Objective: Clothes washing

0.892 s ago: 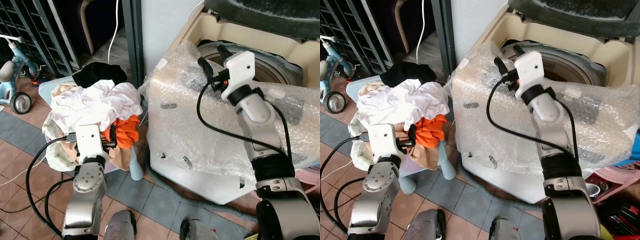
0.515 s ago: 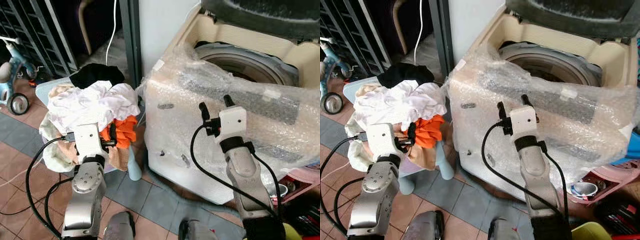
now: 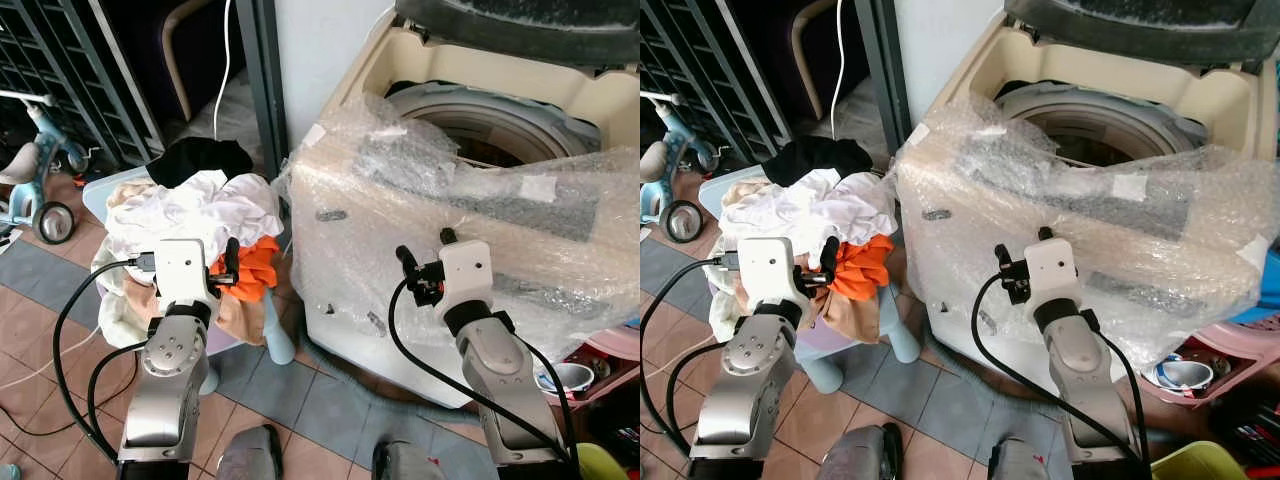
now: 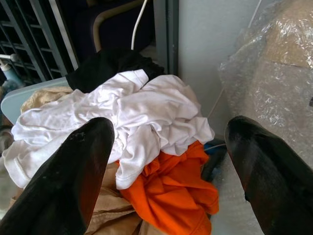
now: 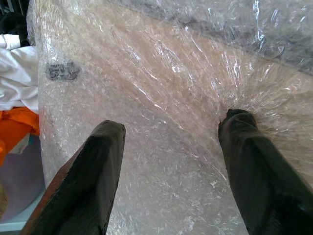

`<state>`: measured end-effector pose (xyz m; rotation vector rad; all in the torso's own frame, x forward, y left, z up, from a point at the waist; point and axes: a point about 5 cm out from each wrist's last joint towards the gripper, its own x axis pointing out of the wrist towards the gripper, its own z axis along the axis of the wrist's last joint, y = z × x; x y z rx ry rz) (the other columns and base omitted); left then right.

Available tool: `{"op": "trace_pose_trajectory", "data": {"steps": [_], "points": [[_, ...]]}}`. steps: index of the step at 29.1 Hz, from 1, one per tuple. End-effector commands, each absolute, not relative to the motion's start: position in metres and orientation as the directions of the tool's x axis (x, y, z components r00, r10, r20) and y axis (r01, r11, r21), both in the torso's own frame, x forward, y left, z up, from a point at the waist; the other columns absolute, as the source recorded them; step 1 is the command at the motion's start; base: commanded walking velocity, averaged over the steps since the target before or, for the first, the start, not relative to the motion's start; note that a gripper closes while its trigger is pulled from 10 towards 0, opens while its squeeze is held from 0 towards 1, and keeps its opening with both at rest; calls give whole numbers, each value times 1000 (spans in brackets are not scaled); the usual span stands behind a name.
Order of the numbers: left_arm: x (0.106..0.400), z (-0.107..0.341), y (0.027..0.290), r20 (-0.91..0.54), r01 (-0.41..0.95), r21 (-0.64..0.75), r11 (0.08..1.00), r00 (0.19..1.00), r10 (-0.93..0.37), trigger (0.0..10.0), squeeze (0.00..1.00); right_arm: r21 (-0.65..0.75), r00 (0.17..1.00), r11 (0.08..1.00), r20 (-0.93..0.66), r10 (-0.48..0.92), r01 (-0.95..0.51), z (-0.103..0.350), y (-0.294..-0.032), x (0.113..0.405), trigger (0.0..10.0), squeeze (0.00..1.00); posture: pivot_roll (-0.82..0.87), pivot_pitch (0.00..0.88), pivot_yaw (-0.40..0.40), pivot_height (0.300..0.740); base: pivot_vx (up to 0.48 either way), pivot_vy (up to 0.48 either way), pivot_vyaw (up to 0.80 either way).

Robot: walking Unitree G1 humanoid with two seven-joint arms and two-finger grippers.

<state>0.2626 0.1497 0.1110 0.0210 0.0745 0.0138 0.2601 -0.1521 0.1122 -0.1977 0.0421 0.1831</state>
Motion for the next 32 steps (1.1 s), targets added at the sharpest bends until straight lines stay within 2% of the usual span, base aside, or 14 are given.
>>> {"op": "trace_pose_trajectory", "data": {"steps": [1, 5, 7, 10, 13, 16, 20, 23, 25, 32], "points": [[261, 110, 151, -70, -23, 40, 999, 997, 26, 10000, 0, -205, 979, 960, -102, 175, -193, 104, -150, 256, 10000, 0, 33, 112, 60, 740, 0, 0, 0], [257, 106, 152, -82, -35, 31, 999, 996, 37, 10000, 0, -144, 995, 984, -25, 100, -103, 119, -153, 262, 10000, 0, 37, 100, 40, 740, 0, 0, 0], [254, 104, 153, -88, -45, 25, 999, 995, 47, 10000, 0, -234, 995, 969, 40, 95, -83, 127, -153, 263, 10000, 0, 35, 92, 32, 740, 0, 0, 0], [254, 102, 154, -94, -59, 21, 998, 994, 61, 10000, 0, -231, 995, 971, 72, 72, -54, 129, -157, 259, 10000, 0, 27, 86, 29, 740, 0, 0, 0], [254, 100, 151, -97, -57, 20, 998, 993, 59, 10000, 0, -207, 997, 976, 61, -51, 63, 125, -172, 256, 10000, 0, 16, 78, 24, 740, 0, 0, 0], [254, 98, 149, -100, -52, 15, 999, 994, 53, 10000, 0, -274, 994, 956, 57, -94, 106, 125, -184, 251, 10000, 0, 9, 72, 19, 740, 0, 0, 0], [255, 94, 146, -115, -49, -4, 999, 992, 48, 10000, 0, -338, 993, 940, 118, -16, 56, 139, -184, 263, 10000, 0, -16, 69, 6, 740, 0, 0, 0], [257, 94, 143, -110, -53, -7, 999, 993, 52, 10000, 0, -315, 988, 945, 148, -46, 92, 149, -192, 281, 10000, 0, -9, 64, -2, 740, 0, 0, 0], [257, 96, 141, -93, -55, -10, 998, 994, 54, 10000, 0, -304, 976, 946, 212, -47, 112, 171, -198, 299, 10000, 0, 7, 55, -12, 740, 0, 0, 0], [254, 94, 146, -95, -83, -6, 997, 992, 82, 10000, 0, -286, 948, 954, 317, 0, 95, 205, -196, 306, 10000, 0, 15, 46, -23, 740, 0, 0, 0]]}}
